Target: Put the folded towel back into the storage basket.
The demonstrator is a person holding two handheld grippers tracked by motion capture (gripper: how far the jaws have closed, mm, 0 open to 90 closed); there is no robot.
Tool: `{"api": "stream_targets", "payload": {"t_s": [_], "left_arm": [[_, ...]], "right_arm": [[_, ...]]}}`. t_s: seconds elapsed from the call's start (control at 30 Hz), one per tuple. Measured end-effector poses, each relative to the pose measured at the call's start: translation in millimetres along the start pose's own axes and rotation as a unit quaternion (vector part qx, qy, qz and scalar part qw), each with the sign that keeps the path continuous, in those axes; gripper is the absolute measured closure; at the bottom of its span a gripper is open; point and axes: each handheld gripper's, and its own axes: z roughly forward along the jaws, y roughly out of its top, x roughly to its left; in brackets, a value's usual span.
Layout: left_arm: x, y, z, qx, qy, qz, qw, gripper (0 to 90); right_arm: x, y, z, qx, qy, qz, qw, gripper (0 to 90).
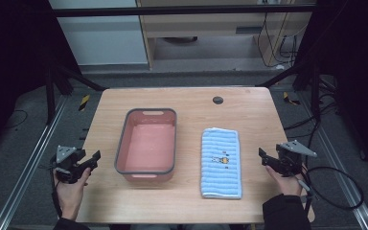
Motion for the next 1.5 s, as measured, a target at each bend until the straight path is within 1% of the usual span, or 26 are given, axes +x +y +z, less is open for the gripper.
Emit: {"api": "stream_targets", "payload": {"t_s": [0.07, 0.1, 0.13, 0.2, 0.23, 0.33, 0.37, 0.5, 0.53, 0.67, 0.77, 0.93, 1.07, 1.1, 1.13, 1.2, 1.27, 1.43, 1.5], "left_arm": [[-4.1, 4.4, -5.4, -0.008, -0.014, -0.005, 0.9999, 38.7], [-8.8, 8.2, -9.9, -0.017, -0.028, -0.003, 0.9995, 38.3], [-8.8, 8.2, -9.9, -0.017, -0.028, -0.003, 0.9995, 37.2], [-13.8, 11.9, -13.9, -0.023, -0.037, -0.002, 0.999, 36.1], [-16.3, 13.4, -16.1, -0.027, -0.041, -0.003, 0.9988, 36.0], [-24.8, 17.3, -20.9, -0.038, -0.047, 0.009, 0.9982, 34.6], [-27.7, 18.5, -22.0, -0.041, -0.051, 0.011, 0.9978, 33.8], [-37.9, 23.3, -26.8, -0.047, -0.067, 0.013, 0.9966, 31.8], [-40.3, 24.3, -28.0, -0.047, -0.069, 0.014, 0.9964, 31.2], [-49.0, 27.0, -31.1, -0.053, -0.077, 0.021, 0.9954, 30.0], [-56.5, 28.2, -32.2, -0.052, -0.08, 0.028, 0.995, 29.1], [-72.1, 27.6, -30.9, -0.048, -0.094, 0.044, 0.9935, 27.9], [-84.1, 27.4, -28.5, -0.043, -0.103, 0.06, 0.992, 26.8], [-89.2, 28.1, -28.0, -0.043, -0.111, 0.061, 0.991, 26.6], [-89.2, 28.1, -28.0, -0.043, -0.111, 0.061, 0.991, 26.5], [-93.9, 28.6, -27.4, -0.044, -0.116, 0.065, 0.9902, 26.3], [-98.4, 29.2, -26.9, -0.044, -0.12, 0.07, 0.9893, 26.3], [-108.5, 32.4, -28.5, -0.048, -0.126, 0.079, 0.9877, 26.8], [-112.7, 34.0, -29.2, -0.053, -0.127, 0.083, 0.9871, 27.4]], "right_arm": [[0.8, 1.1, -1.0, 0.001, 0.001, 0.001, 1.0, 29.2], [0.8, 1.7, -1.4, -0.001, 0.003, 0.002, 1.0, 29.2], [0.9, 2.5, -2.1, -0.004, 0.006, 0.002, 1.0, 29.2], [2.2, 4.4, -3.9, -0.008, 0.01, 0.006, 0.9999, 29.6], [2.5, 5.1, -4.6, -0.01, 0.013, 0.002, 0.9999, 30.1], [3.8, 6.9, -6.3, -0.012, 0.016, -0.002, 0.9998, 30.5], [5.2, 7.9, -7.6, -0.012, 0.02, 0.001, 0.9997, 30.8], [8.2, 12.3, -11.0, -0.017, 0.026, -0.006, 0.9995, 31.3], [8.5, 12.8, -10.8, -0.019, 0.025, -0.012, 0.9995, 31.6], [10.9, 16.2, -12.8, -0.022, 0.033, -0.014, 0.9991, 32.4], [12.0, 18.5, -13.7, -0.023, 0.035, -0.018, 0.999, 32.8], [15.2, 23.2, -16.4, -0.028, 0.047, -0.017, 0.9984, 34.6], [17.6, 27.8, -18.7, -0.035, 0.053, -0.018, 0.9978, 35.2], [18.7, 29.9, -19.7, -0.038, 0.054, -0.017, 0.9977, 35.2], [18.7, 29.9, -19.7, -0.038, 0.054, -0.017, 0.9977, 35.2], [20.2, 31.2, -20.7, -0.036, 0.058, -0.016, 0.9975, 35.6], [20.9, 32.4, -21.8, -0.038, 0.057, -0.021, 0.9974, 36.5], [20.0, 36.5, -25.2, -0.04, 0.059, -0.019, 0.9972, 37.6], [19.4, 38.6, -25.5, -0.041, 0.06, -0.022, 0.9971, 38.2]]}}
